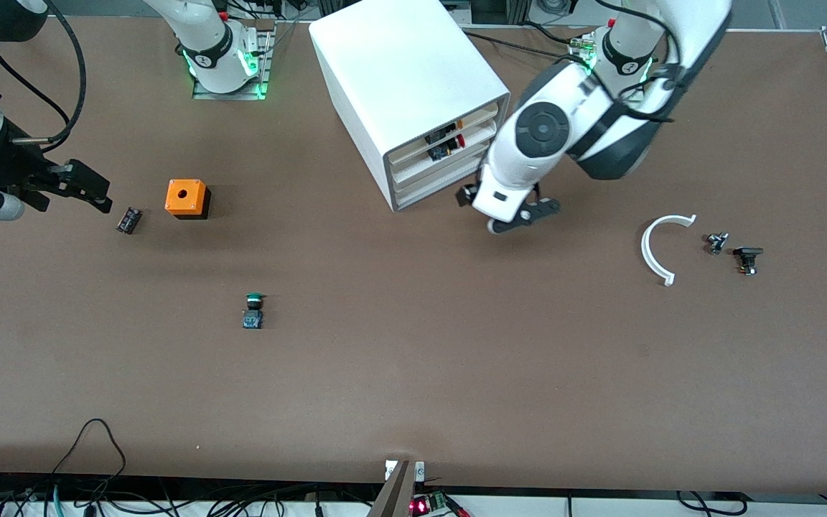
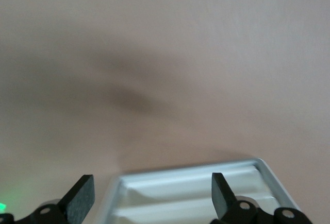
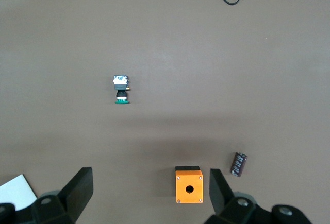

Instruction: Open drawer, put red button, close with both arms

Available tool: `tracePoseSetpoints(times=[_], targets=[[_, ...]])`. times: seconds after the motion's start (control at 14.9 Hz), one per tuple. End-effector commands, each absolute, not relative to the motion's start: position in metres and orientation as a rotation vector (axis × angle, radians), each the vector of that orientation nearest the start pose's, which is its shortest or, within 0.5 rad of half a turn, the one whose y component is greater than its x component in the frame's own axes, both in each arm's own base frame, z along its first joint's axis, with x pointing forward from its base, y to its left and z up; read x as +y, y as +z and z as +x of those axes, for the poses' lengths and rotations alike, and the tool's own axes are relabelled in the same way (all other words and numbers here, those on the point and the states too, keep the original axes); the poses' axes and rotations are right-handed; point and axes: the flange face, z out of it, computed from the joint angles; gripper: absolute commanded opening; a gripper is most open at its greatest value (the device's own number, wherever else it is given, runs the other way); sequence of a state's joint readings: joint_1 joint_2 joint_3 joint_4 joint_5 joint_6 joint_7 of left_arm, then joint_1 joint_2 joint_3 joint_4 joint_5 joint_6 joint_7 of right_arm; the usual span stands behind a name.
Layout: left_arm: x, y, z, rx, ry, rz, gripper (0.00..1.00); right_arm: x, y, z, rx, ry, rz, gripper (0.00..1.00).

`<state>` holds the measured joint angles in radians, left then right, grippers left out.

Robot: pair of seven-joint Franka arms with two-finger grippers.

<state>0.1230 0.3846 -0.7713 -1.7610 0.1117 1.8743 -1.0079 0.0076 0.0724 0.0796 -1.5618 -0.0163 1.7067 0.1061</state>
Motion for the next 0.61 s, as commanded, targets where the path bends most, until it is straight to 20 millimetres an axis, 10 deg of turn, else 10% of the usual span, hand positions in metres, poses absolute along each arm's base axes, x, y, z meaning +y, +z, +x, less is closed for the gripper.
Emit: tracePoseSetpoints(times=[0.0, 0.54], targets=[[-0.274, 0.429, 0.559, -0.289, 0.333, -3.088, 1.00, 0.049, 0.607, 0.589, -0.003, -0.106, -3.138, 1.00], [-0.165, 0.536, 0.584, 0.258, 0.130, -3.005, 1.00, 0.052, 0.609, 0.589, 0.007, -0.114, -3.136, 1.00]])
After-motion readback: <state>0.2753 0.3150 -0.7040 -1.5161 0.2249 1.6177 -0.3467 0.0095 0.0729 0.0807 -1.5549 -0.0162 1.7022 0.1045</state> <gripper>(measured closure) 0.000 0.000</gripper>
